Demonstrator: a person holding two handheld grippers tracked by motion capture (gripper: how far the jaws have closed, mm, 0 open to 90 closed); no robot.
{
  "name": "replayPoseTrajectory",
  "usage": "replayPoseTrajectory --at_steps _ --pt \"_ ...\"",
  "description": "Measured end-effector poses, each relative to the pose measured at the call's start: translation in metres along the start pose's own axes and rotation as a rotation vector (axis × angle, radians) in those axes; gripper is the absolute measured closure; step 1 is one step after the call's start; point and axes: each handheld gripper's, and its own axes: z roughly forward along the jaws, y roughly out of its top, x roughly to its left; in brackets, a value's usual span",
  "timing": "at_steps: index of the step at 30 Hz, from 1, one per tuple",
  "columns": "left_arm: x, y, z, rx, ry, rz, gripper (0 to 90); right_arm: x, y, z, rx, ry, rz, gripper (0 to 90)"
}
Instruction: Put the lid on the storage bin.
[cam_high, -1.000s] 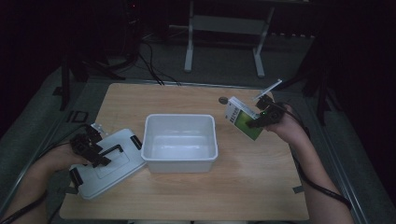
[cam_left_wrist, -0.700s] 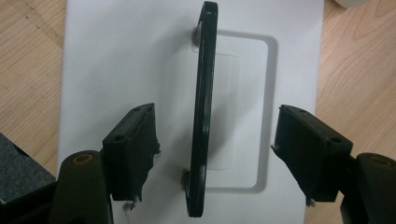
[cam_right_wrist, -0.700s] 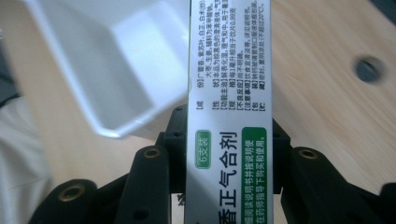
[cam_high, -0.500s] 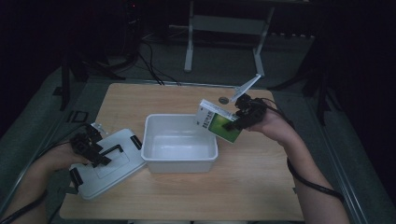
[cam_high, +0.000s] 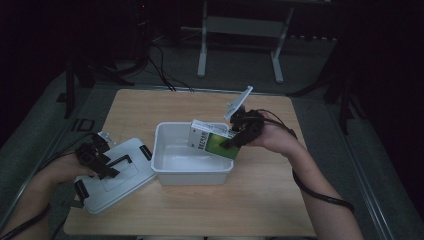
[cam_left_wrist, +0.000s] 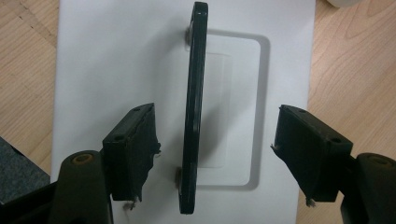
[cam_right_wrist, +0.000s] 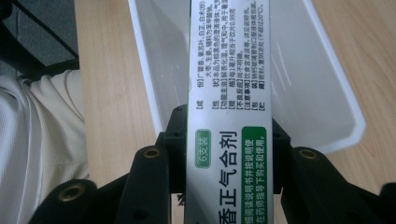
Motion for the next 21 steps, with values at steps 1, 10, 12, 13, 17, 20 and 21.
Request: replayPoseTrajectory --at_steps 1,10,12,13,17,20,21 --pt "0.0 0.0 0.0 -0.001 0.0 0.001 30.0 0.0 0.002 0.002 0.007 0.002 -0.006 64.2" --pt "0.0 -0.001 0.002 0.018 0.001 0.001 29.9 0.004 0.01 0.023 0.049 0.025 -0.08 64.0" --pt "0.0 -0.001 0.0 0.01 -0.002 -0.004 29.9 0.004 0.011 0.026 0.035 0.046 -0.093 64.0" --pt "0.0 -0.001 -0.001 0.011 -0.002 -0.003 29.9 0.005 0.011 0.027 0.036 0.047 -0.103 64.0" --pt "0.0 0.0 -0.002 0.008 0.0 -0.002 30.0 0.006 0.014 0.032 0.048 0.051 -0.117 64.0" --pt "0.0 -0.001 -0.001 -0.001 -0.005 -0.004 30.0 0.005 0.014 0.038 0.064 0.059 -0.123 64.0" --pt "0.0 -0.001 -0.001 -0.001 -0.002 -0.003 30.0 0.004 0.014 0.04 0.069 0.058 -0.126 64.0"
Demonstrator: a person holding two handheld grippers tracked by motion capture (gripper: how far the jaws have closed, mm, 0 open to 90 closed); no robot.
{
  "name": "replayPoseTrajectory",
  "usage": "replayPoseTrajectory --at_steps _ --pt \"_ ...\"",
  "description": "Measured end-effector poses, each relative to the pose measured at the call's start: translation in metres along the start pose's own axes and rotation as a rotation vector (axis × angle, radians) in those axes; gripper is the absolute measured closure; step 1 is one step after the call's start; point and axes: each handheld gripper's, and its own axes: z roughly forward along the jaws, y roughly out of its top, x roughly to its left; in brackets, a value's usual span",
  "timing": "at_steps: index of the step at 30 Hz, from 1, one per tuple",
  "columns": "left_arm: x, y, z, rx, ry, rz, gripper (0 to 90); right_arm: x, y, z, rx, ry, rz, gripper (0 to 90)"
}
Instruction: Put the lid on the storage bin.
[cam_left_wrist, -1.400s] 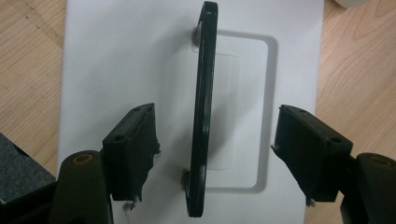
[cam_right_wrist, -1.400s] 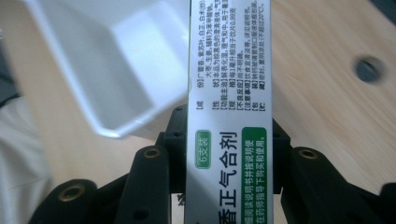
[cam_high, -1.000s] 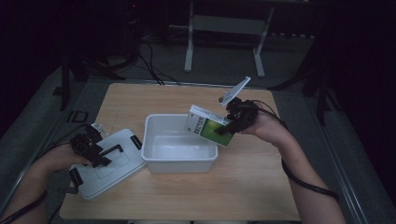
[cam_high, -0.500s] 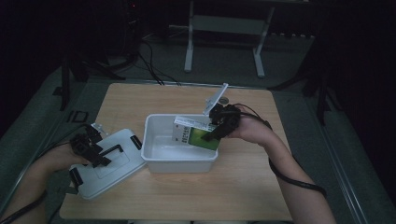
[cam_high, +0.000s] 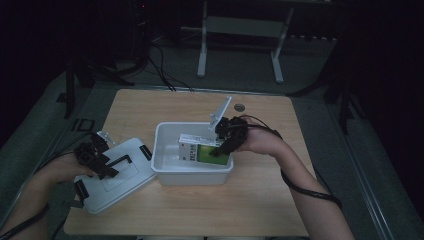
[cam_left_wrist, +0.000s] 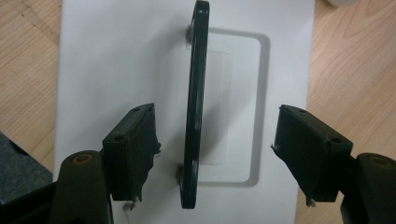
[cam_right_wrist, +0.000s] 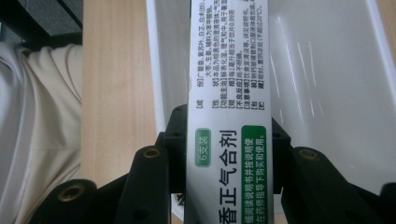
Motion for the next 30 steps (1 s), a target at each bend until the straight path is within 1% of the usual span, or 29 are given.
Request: replayPoseTrajectory --at_steps 7,8,9,11,12,16,18,23,25,28,30 --pt "0.001 -0.002 0.004 0.008 -0.006 -0.004 30.0 -0.002 -0.002 0.015 0.004 0.019 0.012 64.0" --pt "0.001 -0.002 0.004 0.007 -0.011 -0.007 30.0 -0.002 -0.002 0.017 0.01 0.023 0.01 64.0" --pt "0.001 -0.002 0.004 0.013 -0.005 -0.004 29.9 -0.003 -0.003 0.02 0.018 0.028 0.008 64.0" --pt "0.001 -0.001 0.005 0.013 -0.014 -0.005 29.9 -0.004 -0.003 0.026 0.025 0.039 0.01 64.0" --pt "0.001 -0.001 0.005 0.016 -0.006 -0.003 29.9 -0.003 -0.003 0.029 0.035 0.04 0.011 64.0" --pt "0.001 0.0 0.004 0.012 -0.005 0.001 30.0 -0.004 -0.004 0.04 0.055 0.047 -0.003 63.9" --pt "0.001 0.0 0.003 0.007 -0.005 0.0 29.9 -0.004 -0.005 0.044 0.056 0.051 -0.008 63.9" --pt "0.002 -0.001 0.005 0.007 -0.012 -0.005 30.0 -0.007 -0.007 0.056 0.088 0.057 0.005 63.9" --pt "0.001 -0.002 0.007 0.011 -0.015 -0.004 30.0 -0.008 -0.008 0.06 0.09 0.06 0.013 63.9" --pt "0.001 -0.001 0.008 0.019 -0.013 0.003 30.0 -0.009 -0.009 0.067 0.103 0.071 0.013 63.9" --pt "0.002 -0.001 0.007 0.015 -0.013 0.004 30.0 -0.01 -0.009 0.071 0.114 0.07 0.014 63.9"
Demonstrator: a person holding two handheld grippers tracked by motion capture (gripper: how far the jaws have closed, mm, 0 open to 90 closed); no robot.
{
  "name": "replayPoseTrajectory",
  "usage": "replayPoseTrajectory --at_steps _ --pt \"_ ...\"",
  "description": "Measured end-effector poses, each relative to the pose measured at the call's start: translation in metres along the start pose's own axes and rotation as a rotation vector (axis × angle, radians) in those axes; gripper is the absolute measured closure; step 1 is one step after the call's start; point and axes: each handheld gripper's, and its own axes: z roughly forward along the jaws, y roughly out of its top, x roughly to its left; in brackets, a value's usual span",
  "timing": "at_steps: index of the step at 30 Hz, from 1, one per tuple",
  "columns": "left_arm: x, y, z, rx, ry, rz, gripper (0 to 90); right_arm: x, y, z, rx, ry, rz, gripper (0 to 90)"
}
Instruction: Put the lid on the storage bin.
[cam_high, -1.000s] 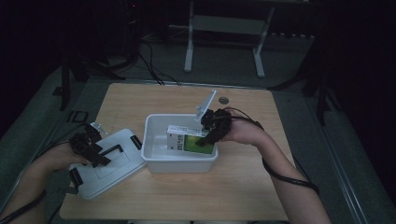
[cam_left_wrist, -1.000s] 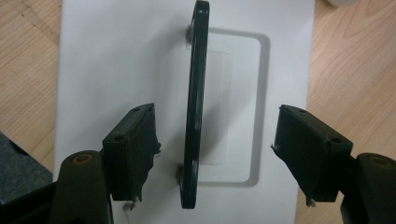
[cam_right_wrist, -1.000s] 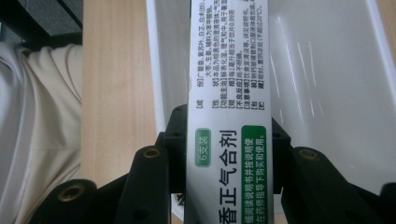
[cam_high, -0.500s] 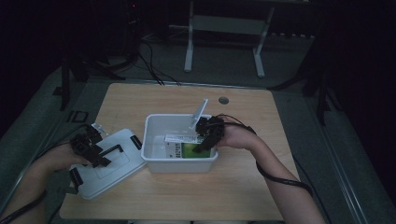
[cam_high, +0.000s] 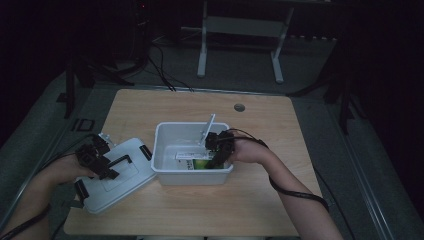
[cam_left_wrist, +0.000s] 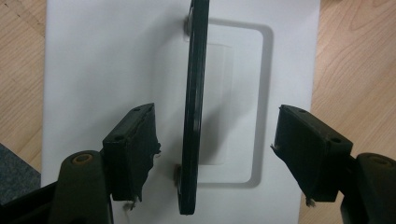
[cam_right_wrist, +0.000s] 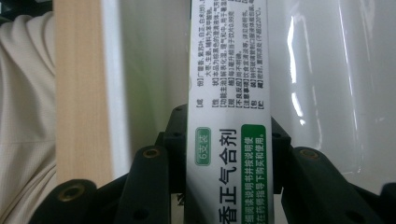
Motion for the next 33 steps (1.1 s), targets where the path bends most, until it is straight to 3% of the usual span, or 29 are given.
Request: replayPoseTrajectory --at_steps 13,25,33 --pt "0.0 -0.002 0.001 -0.004 0.003 0.006 30.1 -0.002 0.004 0.021 0.073 0.001 -0.004 63.5" --pt "0.0 -0.002 0.001 -0.012 0.001 0.009 30.1 -0.004 0.003 0.021 0.097 -0.005 0.031 59.9" --pt "-0.002 0.0 -0.001 -0.01 0.0 0.006 30.2 -0.001 0.001 0.012 0.071 0.003 0.032 58.6"
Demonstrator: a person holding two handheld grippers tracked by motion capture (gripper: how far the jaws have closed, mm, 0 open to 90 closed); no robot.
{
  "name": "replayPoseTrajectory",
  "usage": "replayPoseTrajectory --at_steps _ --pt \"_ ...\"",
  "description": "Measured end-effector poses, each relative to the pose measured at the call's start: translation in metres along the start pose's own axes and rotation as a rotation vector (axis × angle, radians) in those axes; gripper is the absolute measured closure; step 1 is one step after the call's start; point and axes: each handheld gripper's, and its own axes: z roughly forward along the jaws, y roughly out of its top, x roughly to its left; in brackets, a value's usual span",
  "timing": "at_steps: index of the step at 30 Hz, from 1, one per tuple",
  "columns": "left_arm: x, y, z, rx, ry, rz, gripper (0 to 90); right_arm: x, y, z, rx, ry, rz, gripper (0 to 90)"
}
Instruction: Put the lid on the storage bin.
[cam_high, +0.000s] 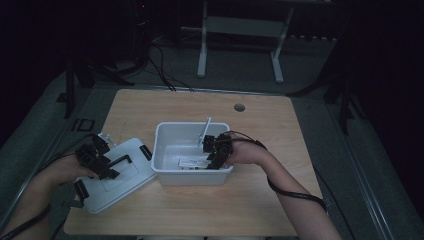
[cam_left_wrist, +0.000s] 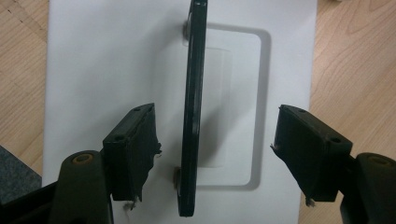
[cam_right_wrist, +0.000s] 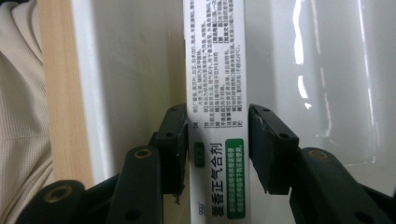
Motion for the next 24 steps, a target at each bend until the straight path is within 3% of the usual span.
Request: replayPoseTrajectory --at_steps 4,9,13,18,24 --pt "-0.001 0.0 -0.004 -0.044 -0.01 0.015 32.9 0.001 -0.002 -0.01 -0.036 0.004 -0.001 57.1" --pt "-0.002 0.002 -0.004 -0.027 -0.014 0.025 40.9 0.002 -0.007 -0.027 -0.094 0.004 0.017 54.0" --pt "-0.004 0.003 -0.004 -0.019 -0.028 0.031 47.0 0.002 -0.013 -0.037 -0.13 -0.017 0.026 46.1" --pt "-0.006 0.006 -0.002 -0.002 -0.006 0.057 49.9 0.0 -0.022 -0.047 -0.188 -0.053 0.047 31.5" --pt "-0.007 0.007 0.0 0.001 -0.034 0.052 50.7 -0.003 -0.036 -0.057 -0.243 -0.087 0.074 20.5"
